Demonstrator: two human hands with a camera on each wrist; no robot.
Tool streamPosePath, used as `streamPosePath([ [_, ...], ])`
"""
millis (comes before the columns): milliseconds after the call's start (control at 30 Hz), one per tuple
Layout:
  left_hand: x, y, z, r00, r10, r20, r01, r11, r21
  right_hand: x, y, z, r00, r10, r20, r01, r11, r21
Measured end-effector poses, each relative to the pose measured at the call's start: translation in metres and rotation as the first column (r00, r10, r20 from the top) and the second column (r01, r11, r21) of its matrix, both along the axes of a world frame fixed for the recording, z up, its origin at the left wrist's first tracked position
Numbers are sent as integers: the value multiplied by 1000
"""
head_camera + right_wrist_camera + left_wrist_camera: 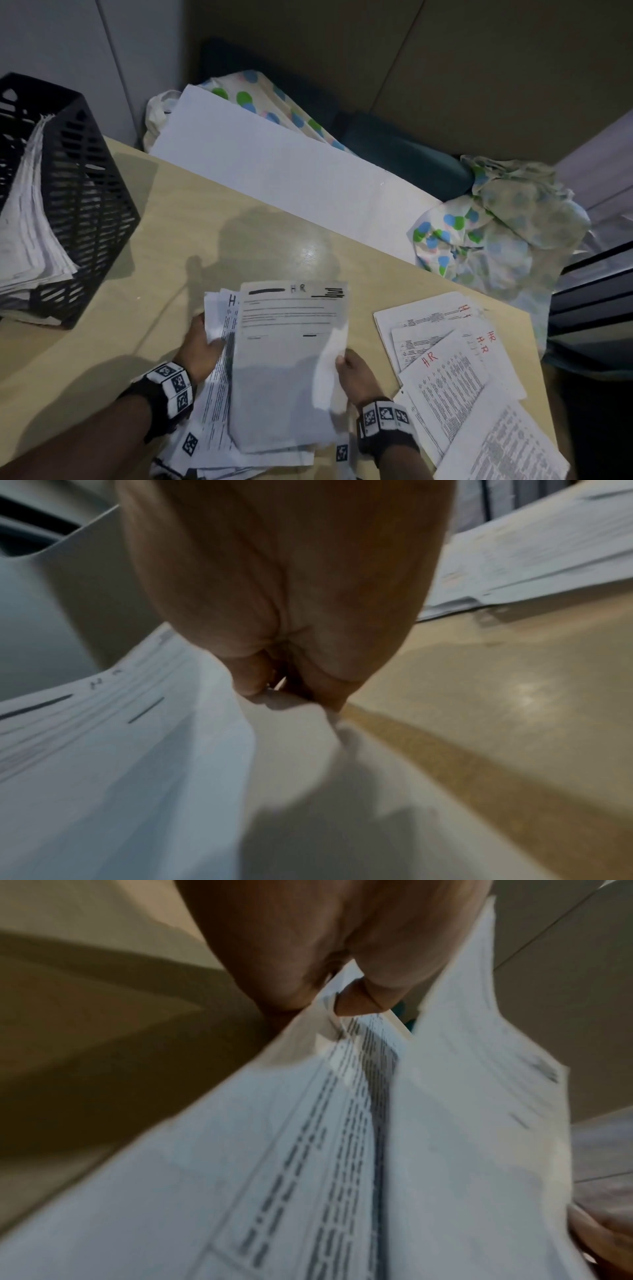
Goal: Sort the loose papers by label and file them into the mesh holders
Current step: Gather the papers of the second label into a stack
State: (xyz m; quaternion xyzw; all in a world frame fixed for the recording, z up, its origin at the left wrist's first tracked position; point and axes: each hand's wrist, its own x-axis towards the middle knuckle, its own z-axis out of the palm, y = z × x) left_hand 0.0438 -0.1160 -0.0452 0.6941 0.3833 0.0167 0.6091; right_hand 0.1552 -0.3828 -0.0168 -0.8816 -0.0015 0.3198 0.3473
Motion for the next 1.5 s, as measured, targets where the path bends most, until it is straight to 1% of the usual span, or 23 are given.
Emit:
streamPosePath([
  [100,0,-4,7,999,-20,40,22,999,-49,-1,13,-4,1000,5,6,-5,1000,-24],
  [200,0,-6,12,997,-53,58,57,995,-77,3,21,-6,996,-10,-83,7,999,-42],
  [267,1,-7,17,995,-68,67,75,990,-120,11,24,-4,992,-15,-123,24,997,72],
  [333,-1,-8,17,992,-110,69,120,979,-167,18,26,2,983,-136,-122,160,964,212],
  [367,-2,-6,14,991,-119,56,128,972,-196,21,29,5,978,-197,-71,208,950,233],
  [400,-3,-5,11,992,-120,44,127,966,-223,23,32,7,977,-214,22,205,956,208],
  [467,-4,-2,9,994,-98,47,108,947,-303,25,38,9,967,-150,204,137,988,76],
  [533,-2,-1,9,994,-76,74,98,930,-354,23,44,9,958,-98,271,108,994,-24],
  [600,0,-3,9,994,-57,96,84,946,-313,20,47,10,956,-151,252,175,982,-76],
  [667,0,-4,9,990,-124,70,132,981,-138,18,47,13,940,-227,256,261,960,-106],
  [700,0,-5,11,984,-173,50,176,983,-57,18,46,15,929,-241,280,280,954,-109],
  [767,-1,-4,8,968,-249,25,249,968,21,20,46,19,912,-258,318,284,958,-38],
  [800,-2,-3,5,963,-269,17,269,963,23,21,46,20,909,-257,327,263,964,27],
  [833,-3,-3,4,962,-272,6,272,962,8,23,46,20,907,-247,342,230,969,89],
  [900,-3,-8,8,981,-194,21,195,970,-147,25,48,17,911,-200,361,152,976,156],
  [967,-1,-19,22,992,-109,70,126,941,-314,23,51,9,922,-152,356,89,978,186],
  [1033,2,-30,32,990,-90,104,122,922,-367,18,52,1,937,-153,314,98,978,183],
  [1133,10,-33,27,980,-95,172,134,964,-231,10,45,-1,962,-136,237,102,983,151],
  [1200,14,-31,25,971,-131,202,173,964,-204,10,36,-3,970,-84,226,71,995,68],
  [1233,16,-31,29,968,-164,192,202,959,-200,11,34,-1,976,-92,199,83,995,56],
  [1333,27,-33,33,950,-259,171,285,946,-151,17,35,3,986,-147,84,138,984,110],
  [1433,38,-36,36,928,-341,152,350,936,-39,21,37,3,992,-63,110,55,996,74],
  [1500,43,-39,39,919,-365,147,370,929,-2,22,36,4,989,-8,150,3,1000,31],
])
